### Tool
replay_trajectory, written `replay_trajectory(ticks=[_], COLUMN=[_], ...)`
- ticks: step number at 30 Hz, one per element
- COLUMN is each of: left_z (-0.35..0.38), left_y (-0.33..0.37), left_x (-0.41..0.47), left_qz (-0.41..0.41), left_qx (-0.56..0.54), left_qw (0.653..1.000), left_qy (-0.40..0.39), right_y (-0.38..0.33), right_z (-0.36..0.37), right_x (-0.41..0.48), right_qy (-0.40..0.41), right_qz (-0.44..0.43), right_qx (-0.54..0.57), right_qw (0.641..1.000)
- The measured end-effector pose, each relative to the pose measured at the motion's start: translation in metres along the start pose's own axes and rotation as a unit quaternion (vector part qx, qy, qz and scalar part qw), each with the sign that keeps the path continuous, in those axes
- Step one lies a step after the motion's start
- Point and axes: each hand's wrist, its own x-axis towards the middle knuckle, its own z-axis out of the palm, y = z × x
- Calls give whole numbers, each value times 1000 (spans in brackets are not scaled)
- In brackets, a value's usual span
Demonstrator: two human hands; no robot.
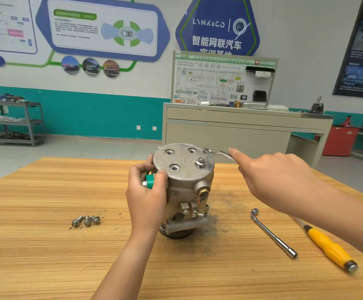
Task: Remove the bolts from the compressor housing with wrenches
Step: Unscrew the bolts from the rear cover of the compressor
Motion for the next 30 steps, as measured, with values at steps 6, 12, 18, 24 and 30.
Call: replay_trajectory(ticks=[6,12,18,24,30], left_z=[2,1,2,-3,-8], left_y=[0,1,4,3,6], left_x=[-1,-3,0,15,23], left_qz=[6,-1,-4,-16,-13], left_qx=[-6,-9,-11,-11,14], left_qw=[1000,1000,1000,999,998], left_qy=[4,6,-13,-36,-64], right_y=[-9,-26,-9,18,-10], right_z=[-8,-19,0,45,33], right_x=[-3,-6,-11,29,120], right_qy=[-6,-11,31,161,127], right_qz=[-20,-48,-21,-23,-117], right_qx=[-7,-27,3,72,56], right_qw=[1000,998,999,984,983])
